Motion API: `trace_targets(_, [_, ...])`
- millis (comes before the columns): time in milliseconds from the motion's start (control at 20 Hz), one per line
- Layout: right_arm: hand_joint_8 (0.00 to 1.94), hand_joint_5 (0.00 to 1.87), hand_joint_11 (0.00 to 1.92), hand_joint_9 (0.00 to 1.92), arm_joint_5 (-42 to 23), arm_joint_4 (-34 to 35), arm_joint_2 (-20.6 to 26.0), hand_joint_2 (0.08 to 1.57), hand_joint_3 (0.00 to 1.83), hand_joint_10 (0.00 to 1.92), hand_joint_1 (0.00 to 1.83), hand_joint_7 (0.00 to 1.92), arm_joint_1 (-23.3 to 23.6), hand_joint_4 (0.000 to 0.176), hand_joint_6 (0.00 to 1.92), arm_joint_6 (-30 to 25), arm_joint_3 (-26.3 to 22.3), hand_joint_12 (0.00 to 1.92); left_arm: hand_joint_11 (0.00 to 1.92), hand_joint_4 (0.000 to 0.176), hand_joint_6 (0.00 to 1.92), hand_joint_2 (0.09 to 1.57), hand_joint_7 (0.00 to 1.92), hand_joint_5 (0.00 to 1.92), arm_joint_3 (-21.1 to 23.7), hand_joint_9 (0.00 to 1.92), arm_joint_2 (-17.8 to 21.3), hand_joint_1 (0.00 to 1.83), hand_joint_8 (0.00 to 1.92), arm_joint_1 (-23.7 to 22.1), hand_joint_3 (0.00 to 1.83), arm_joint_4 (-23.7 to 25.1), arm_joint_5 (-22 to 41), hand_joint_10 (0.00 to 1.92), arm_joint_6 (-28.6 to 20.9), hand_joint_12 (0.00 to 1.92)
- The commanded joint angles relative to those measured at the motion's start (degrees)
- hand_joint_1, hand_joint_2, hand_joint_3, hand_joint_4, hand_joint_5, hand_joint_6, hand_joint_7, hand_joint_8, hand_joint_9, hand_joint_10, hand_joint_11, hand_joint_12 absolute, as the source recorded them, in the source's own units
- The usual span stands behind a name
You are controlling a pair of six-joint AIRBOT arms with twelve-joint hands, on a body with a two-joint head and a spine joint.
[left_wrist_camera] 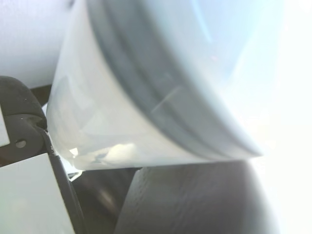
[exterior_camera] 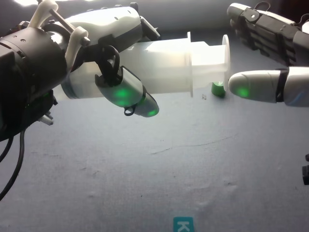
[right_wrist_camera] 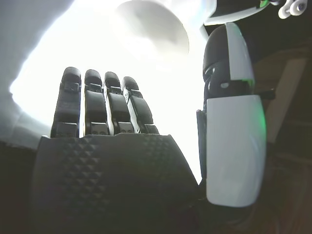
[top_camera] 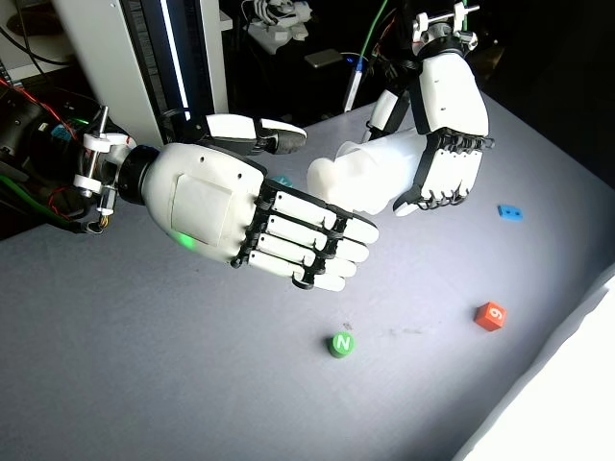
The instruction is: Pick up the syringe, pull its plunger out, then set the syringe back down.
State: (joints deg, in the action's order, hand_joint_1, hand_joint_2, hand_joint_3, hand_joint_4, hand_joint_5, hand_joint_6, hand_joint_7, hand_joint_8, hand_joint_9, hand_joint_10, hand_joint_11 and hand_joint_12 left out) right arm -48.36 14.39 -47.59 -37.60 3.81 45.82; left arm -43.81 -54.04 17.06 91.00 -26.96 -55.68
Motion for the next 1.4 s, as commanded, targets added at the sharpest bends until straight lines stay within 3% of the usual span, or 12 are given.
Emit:
trace_targets(0, [0.0, 0.0, 0.0, 0.0, -6.34, -1.2, 0.19, 0.96, 0.01, 0.0, 0.88, 0.0, 0.96, 0.0, 0.0, -1.46, 0.15, 0.0, 0.55, 0.0, 0.7, 1.16, 0.84, 1.0, -0.24, 0.74, 0.29, 1.34, 1.34, -1.17, 0.0, 2.88, -0.72, 1.42, -0.06, 1.41])
trace_targets(50, [0.0, 0.01, 0.01, 0.01, -6.19, -1.25, 0.19, 0.94, 0.0, 0.0, 0.92, 0.0, 0.97, 0.0, 0.0, -1.94, 0.24, 0.01, 0.55, 0.0, 0.63, 1.14, 0.87, 1.07, -0.25, 0.76, 0.29, 1.28, 1.37, -1.2, 0.0, 2.88, -0.72, 1.23, 0.02, 1.42])
trace_targets(200, [0.0, 0.0, 0.02, 0.0, -6.05, -2.1, 0.2, 0.94, 0.0, 0.0, 0.89, 0.0, 0.8, 0.0, 0.0, -2.95, 0.79, 0.01, 0.58, 0.0, 0.55, 1.12, 0.9, 1.11, -0.27, 0.8, 0.29, 1.26, 1.35, -1.26, 0.0, 2.88, -0.72, 1.13, 0.29, 1.39])
trace_targets(250, [0.0, 0.0, 0.01, 0.0, -6.09, -2.13, 0.23, 0.95, 0.0, 0.0, 0.89, 0.0, 0.61, 0.0, 0.0, -2.95, 1.02, 0.01, 0.54, 0.0, 0.69, 1.15, 0.88, 1.02, -0.27, 0.75, 0.29, 1.34, 1.29, -1.26, 0.0, 2.88, -0.72, 1.39, 0.31, 1.43])
trace_targets(400, [0.0, 0.0, 0.0, 0.0, -6.19, -2.13, 0.2, 0.94, 0.0, 0.0, 0.93, 0.0, 0.53, 0.0, 0.0, -3.3, 1.36, 0.01, 0.56, 0.0, 0.71, 1.16, 0.87, 1.0, -0.39, 0.75, 0.27, 1.36, 1.29, -1.23, 0.0, 2.88, -0.71, 1.45, 0.5, 1.41])
trace_targets(550, [0.0, 0.0, 0.0, 0.0, -6.05, -2.26, -0.14, 0.95, 0.0, 0.0, 0.91, 0.0, 0.37, 0.0, 0.0, -3.72, 1.35, 0.01, 0.59, 0.0, 0.51, 1.1, 0.95, 1.14, -0.61, 0.83, 0.27, 1.27, 1.27, -1.19, 0.0, 2.88, -0.71, 1.08, 0.73, 1.36])
trace_targets(600, [0.0, 0.0, 0.0, 0.0, -6.06, -2.26, -0.35, 0.96, 0.0, 0.0, 0.9, 0.0, 0.27, 0.0, 0.0, -3.84, 1.35, 0.0, 0.57, 0.0, 0.52, 1.11, 0.93, 1.13, -0.66, 0.82, 0.27, 1.27, 1.3, -1.19, 0.0, 2.88, -0.7, 1.09, 0.78, 1.38])
trace_targets(650, [0.0, 0.0, 0.0, 0.0, -6.08, -2.26, -0.8, 0.96, 0.01, 0.0, 0.88, 0.0, 0.2, 0.0, 0.0, -3.92, 1.47, 0.0, 0.53, 0.0, 0.66, 1.16, 0.86, 1.03, -0.74, 0.75, 0.26, 1.34, 1.31, -1.2, 0.0, 2.88, -0.7, 1.39, 0.88, 1.44])
trace_targets(700, [0.0, 0.0, 0.01, 0.0, -6.33, -2.25, -1.35, 0.96, 0.01, 0.0, 0.88, 0.0, 0.2, 0.0, 0.0, -3.95, 1.74, 0.0, 0.52, 0.0, 0.74, 1.16, 0.85, 1.0, -0.76, 0.73, 0.26, 1.36, 1.3, -1.2, 0.0, 2.88, -0.7, 1.45, 0.96, 1.45])
trace_targets(1200, [0.0, 0.01, 0.0, 0.0, -7.31, -2.23, -4.91, 0.97, 0.01, 0.0, 0.9, 0.0, 0.61, 0.0, 0.0, -3.79, 4.14, 0.0, 0.57, 0.0, 0.68, 1.15, 0.87, 1.01, -0.84, 0.75, 0.23, 1.36, 1.28, -1.27, 0.0, 2.88, -0.54, 1.44, 1.07, 1.4])
trace_targets(1250, [0.0, 0.0, 0.0, 0.0, -7.31, -2.23, -5.24, 0.97, 0.01, 0.0, 0.89, 0.0, 0.62, 0.0, 0.0, -3.71, 4.38, 0.0, 0.6, 0.0, 0.6, 1.13, 0.89, 1.08, -0.85, 0.78, 0.21, 1.28, 1.35, -1.31, 0.0, 2.88, -0.54, 1.25, 1.1, 1.38])
trace_targets(1350, [0.0, 0.0, 0.0, 0.0, -7.31, -2.14, -5.87, 0.99, 0.01, 0.0, 0.88, 0.0, 0.73, 0.0, 0.0, -3.63, 4.87, 0.0, 0.57, 0.0, 0.8, 1.17, 0.81, 0.96, -0.87, 0.74, 0.2, 1.35, 1.37, -1.35, 0.0, 2.88, -0.54, 1.44, 1.1, 1.37])
